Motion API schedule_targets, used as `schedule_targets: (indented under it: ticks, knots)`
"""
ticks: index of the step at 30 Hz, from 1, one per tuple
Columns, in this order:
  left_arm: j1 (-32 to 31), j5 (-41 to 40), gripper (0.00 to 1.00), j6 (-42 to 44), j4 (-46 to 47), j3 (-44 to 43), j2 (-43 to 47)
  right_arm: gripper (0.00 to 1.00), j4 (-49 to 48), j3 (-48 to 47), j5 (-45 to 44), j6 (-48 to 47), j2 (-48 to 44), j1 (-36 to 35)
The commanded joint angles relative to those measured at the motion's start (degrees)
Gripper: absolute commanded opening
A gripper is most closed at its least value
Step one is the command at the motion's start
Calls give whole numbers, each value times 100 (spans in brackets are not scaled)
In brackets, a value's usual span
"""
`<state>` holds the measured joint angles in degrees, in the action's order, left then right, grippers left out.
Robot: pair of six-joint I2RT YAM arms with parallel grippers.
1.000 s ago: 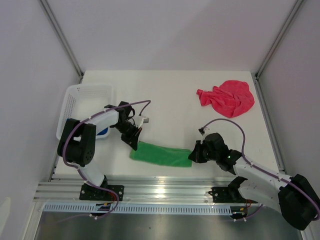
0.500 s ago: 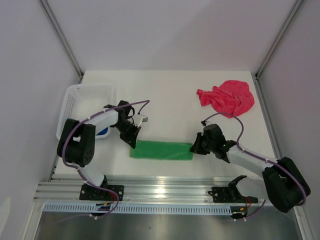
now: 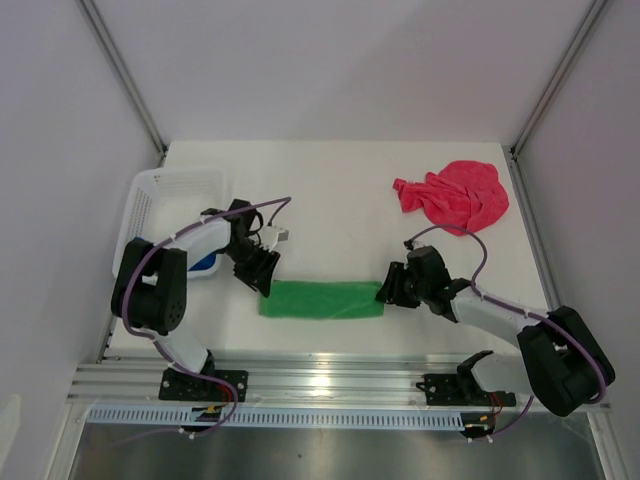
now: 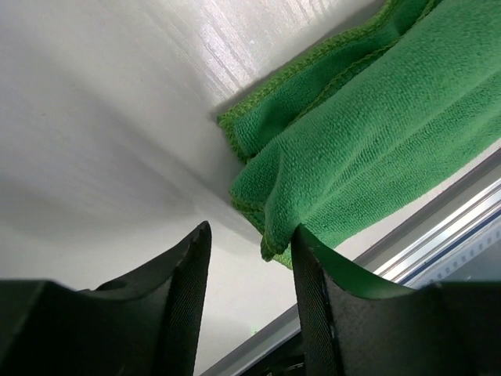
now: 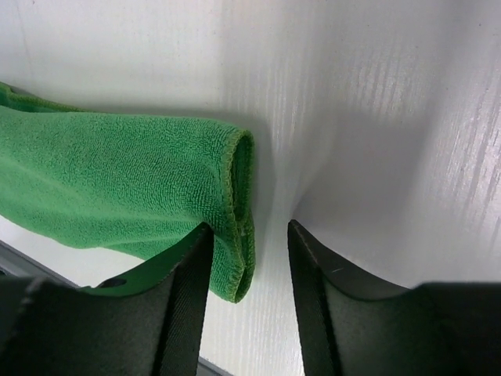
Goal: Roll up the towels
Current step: Roll the towel
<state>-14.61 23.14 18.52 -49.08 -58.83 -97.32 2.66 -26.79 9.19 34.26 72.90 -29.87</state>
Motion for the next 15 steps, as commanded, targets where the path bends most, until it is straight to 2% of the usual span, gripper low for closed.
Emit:
schedule_targets:
  ticks: [1, 8, 15]
  knots:
    - [108, 164, 49, -86, -84, -33, 398, 47, 244, -46, -225, -33, -276, -98]
    - [108, 604, 52, -323, -31, -14, -190, 53, 61, 15, -172, 28, -400, -274]
    - [-129, 543, 55, -621, 74, 73, -147, 53, -818, 174, -224, 397, 460, -572]
